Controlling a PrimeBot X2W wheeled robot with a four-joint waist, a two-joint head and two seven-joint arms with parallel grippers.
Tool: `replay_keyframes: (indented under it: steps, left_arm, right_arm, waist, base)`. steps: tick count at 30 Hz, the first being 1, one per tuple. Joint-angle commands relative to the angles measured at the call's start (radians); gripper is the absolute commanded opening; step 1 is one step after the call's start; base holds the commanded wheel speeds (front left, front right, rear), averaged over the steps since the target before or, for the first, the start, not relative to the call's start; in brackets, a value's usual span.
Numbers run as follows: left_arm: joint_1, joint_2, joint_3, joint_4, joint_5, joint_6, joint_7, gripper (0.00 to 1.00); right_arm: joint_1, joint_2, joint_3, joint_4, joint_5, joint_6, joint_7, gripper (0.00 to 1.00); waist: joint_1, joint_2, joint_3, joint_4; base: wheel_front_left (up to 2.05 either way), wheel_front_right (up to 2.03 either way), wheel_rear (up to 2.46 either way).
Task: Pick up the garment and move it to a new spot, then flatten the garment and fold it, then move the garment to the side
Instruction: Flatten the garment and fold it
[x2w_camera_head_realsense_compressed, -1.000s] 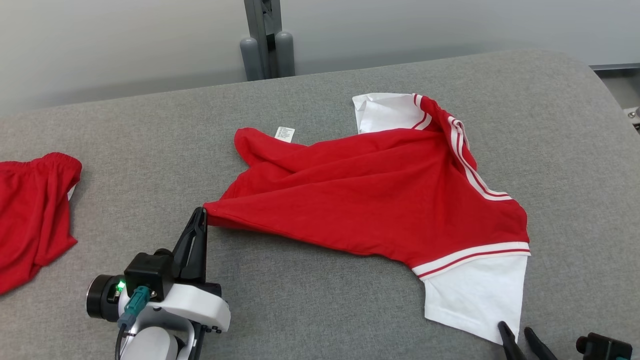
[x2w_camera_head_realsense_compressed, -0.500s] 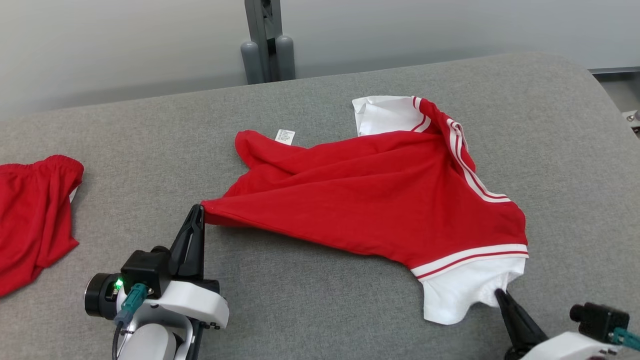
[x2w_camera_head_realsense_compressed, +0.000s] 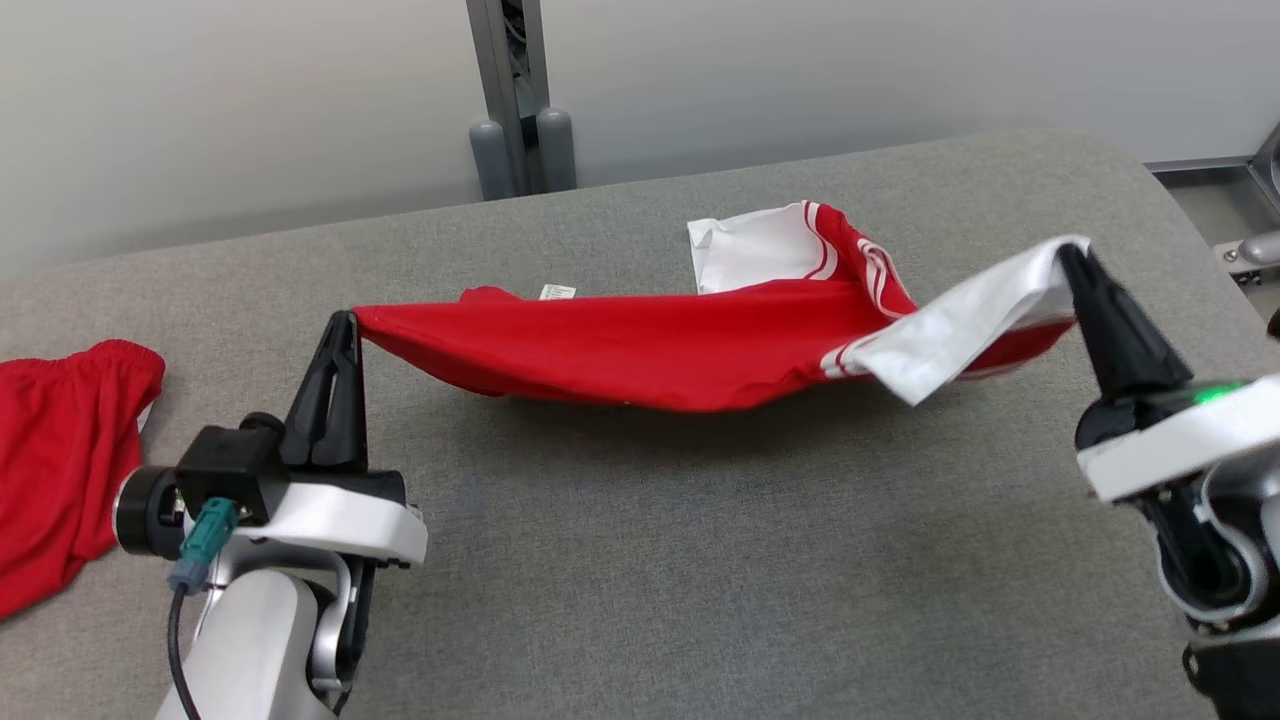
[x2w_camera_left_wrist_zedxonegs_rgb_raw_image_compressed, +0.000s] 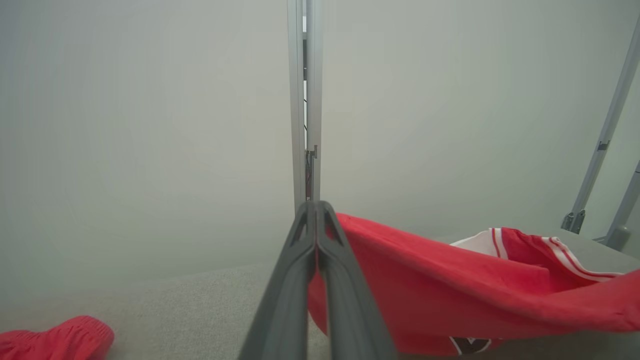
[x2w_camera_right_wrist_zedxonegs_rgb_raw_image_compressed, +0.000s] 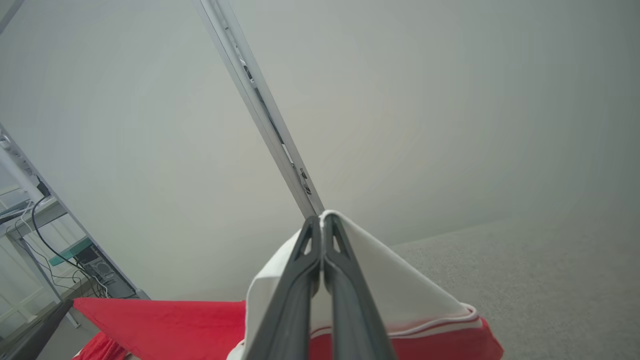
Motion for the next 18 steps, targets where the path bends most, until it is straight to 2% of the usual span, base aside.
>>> replay_keyframes:
  steps: [1,12,18]
  left_arm:
    - [-0.029,0.012,0.010,-0.005,-0.001,0.006,-0.004,0.00]
    - [-0.164,0.043,0.034,-0.025,-0.010,0.026,0.075,0.00]
    - [-0.313,0.068,0.032,-0.024,-0.015,0.011,0.177,0.00]
  right_arm:
    - [-0.049,-0.007,-0.014,-0.008,-0.005,0.001,0.014,0.00]
    - [-0.385,-0.009,-0.013,0.046,-0.074,0.001,0.095,0.00]
    - [-0.576,-0.008,0.016,0.130,-0.099,0.001,0.153,0.00]
  waist:
    - [0.0000,0.0000,-0.012,-0.001]
    - [0.0000,0.0000,-0.079,0.001]
    - [0.0000,0.0000,-0.034,0.019]
  base:
    - [0.00,0.00,0.00]
    - [0.00,0.00,0.00]
    - [0.00,0.00,0.00]
